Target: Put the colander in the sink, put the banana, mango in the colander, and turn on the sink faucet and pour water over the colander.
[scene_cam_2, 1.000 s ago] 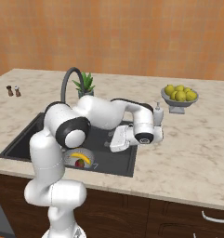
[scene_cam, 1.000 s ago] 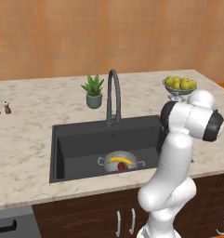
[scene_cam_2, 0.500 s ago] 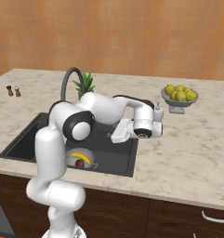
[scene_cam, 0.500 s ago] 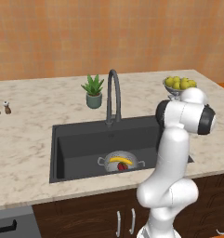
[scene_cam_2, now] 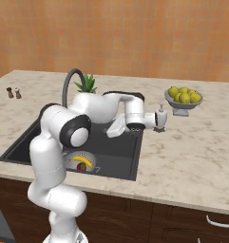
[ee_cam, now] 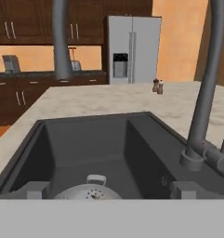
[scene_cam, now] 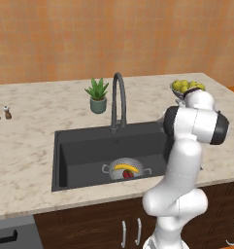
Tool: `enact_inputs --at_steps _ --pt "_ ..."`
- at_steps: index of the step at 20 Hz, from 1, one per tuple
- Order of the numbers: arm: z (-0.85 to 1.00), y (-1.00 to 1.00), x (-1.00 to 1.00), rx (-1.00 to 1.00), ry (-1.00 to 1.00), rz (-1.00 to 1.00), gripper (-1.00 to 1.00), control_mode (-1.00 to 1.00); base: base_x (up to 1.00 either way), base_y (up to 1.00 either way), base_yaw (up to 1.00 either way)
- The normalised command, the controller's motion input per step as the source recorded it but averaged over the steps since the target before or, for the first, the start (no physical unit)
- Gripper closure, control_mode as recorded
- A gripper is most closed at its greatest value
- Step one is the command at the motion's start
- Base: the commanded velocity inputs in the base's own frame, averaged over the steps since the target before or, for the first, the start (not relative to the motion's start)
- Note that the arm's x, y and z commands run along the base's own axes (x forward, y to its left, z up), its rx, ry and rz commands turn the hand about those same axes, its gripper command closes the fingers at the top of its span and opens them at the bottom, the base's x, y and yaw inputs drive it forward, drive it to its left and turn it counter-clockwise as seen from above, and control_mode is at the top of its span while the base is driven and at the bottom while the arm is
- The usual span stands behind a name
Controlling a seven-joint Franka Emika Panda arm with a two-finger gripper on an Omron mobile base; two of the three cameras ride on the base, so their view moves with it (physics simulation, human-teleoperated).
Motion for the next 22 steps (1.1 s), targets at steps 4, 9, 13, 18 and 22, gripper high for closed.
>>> enact_inputs --at_steps 4,9,13,18,22 --pt "0.00 0.25 0.01 -0.09 -0.09 -0.07 -1.00 -1.00 0.00 0.00 0.00" --pt "0.01 0.11 0.57 0.01 -0.04 -0.17 -1.00 -1.00 0.00 0.00 0.00" --pt "0.15 0.06 0.45 0.09 0.10 0.01 -1.00 -1.00 0.00 0.00 0.00" --pt "0.16 0.02 0.18 0.14 0.17 0.15 -1.00 -1.00 0.00 0.00 0.00" --pt "0.00 0.27 0.08 0.06 0.04 0.06 -1.00 -1.00 0.00 0.00 0.00"
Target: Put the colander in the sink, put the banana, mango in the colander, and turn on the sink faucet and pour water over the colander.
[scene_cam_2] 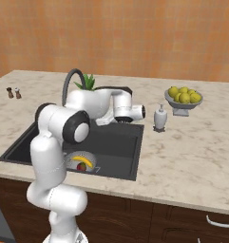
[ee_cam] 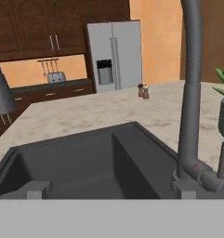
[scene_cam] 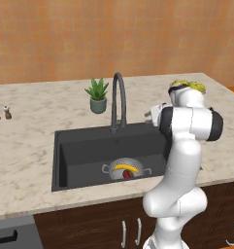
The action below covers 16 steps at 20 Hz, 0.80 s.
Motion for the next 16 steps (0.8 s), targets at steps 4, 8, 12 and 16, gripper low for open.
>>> enact_inputs --at_steps 4,8,12,16 --pt "-0.02 0.50 0.04 0.00 -0.07 0.00 -1.00 -1.00 0.00 0.00 0.00" --pt "-0.08 0.54 0.11 -0.01 -0.10 -0.03 -1.00 -1.00 0.00 0.00 0.00" --pt "-0.17 0.33 0.40 0.00 -0.01 0.00 -1.00 -1.00 0.00 0.00 0.00" --pt "-0.11 0.00 0.56 0.00 0.00 0.00 -1.00 -1.00 0.00 0.00 0.00"
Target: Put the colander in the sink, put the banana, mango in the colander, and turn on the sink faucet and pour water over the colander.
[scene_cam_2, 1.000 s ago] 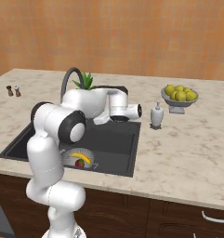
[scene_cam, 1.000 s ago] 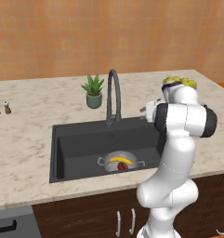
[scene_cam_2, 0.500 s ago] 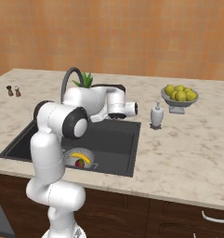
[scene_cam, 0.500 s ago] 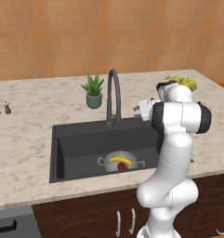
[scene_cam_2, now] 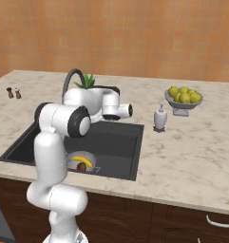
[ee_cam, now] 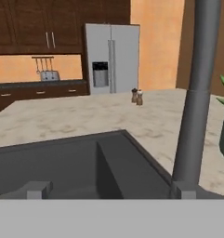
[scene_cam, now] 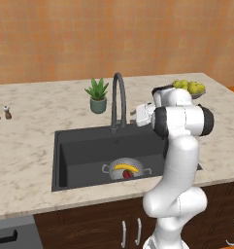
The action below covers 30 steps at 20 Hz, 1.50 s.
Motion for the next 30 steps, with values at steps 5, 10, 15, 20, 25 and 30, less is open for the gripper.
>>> enact_inputs --at_steps 5,10,15,20,25,30 --pt "-0.12 -0.31 0.41 0.01 0.00 0.01 -1.00 -1.00 0.00 0.00 0.00" --pt "-0.17 -0.33 0.33 0.01 0.00 0.08 -1.00 -1.00 0.00 0.00 0.00" --pt "-0.28 0.17 0.31 0.00 0.00 0.05 -1.00 -1.00 0.00 0.00 0.00" --pt "-0.09 0.14 0.43 0.00 0.00 0.00 -1.00 -1.00 0.00 0.00 0.00" --pt "-0.05 0.25 0.29 0.00 0.00 0.00 -1.00 -1.00 0.00 0.00 0.00" --pt "-0.06 0.41 0.00 0.00 0.00 0.00 -1.00 -1.00 0.00 0.00 0.00"
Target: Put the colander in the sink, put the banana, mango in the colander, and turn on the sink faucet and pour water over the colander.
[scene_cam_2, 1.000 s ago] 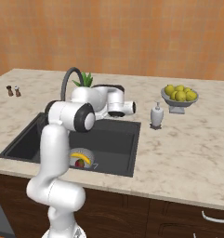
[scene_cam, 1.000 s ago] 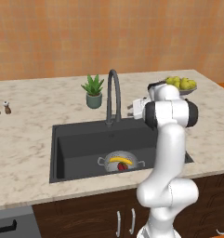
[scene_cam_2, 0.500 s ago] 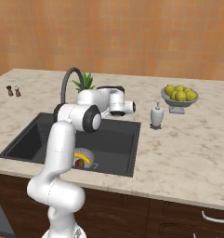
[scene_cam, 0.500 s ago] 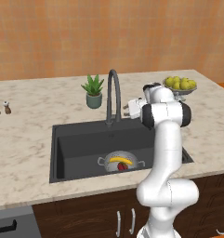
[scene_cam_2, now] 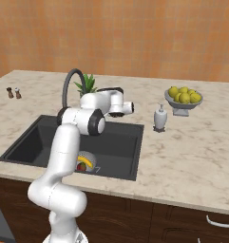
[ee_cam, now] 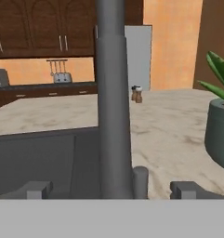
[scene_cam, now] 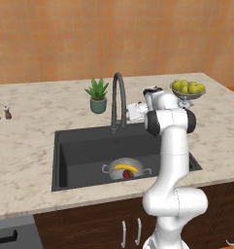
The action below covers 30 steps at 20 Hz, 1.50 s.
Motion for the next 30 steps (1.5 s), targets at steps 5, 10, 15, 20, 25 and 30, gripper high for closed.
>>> enact_inputs --at_steps 5,10,15,20,25,30 --pt "-0.02 0.06 0.01 0.00 0.00 0.00 -1.00 -1.00 0.00 0.00 0.00" --pt "0.00 -0.02 0.02 0.00 0.00 0.00 -1.00 -1.00 0.00 0.00 0.00" --pt "0.00 0.00 0.36 0.00 0.00 -0.04 1.00 -1.00 0.00 0.00 0.00" --pt "0.00 0.00 0.20 0.00 0.00 -0.05 1.00 -1.00 0.00 0.00 0.00" --pt "-0.03 0.00 -0.03 0.00 0.00 -0.01 1.00 -1.00 0.00 0.00 0.00" --pt "-0.04 0.00 -0.01 0.00 0.01 -0.15 1.00 -1.00 0.00 0.00 0.00"
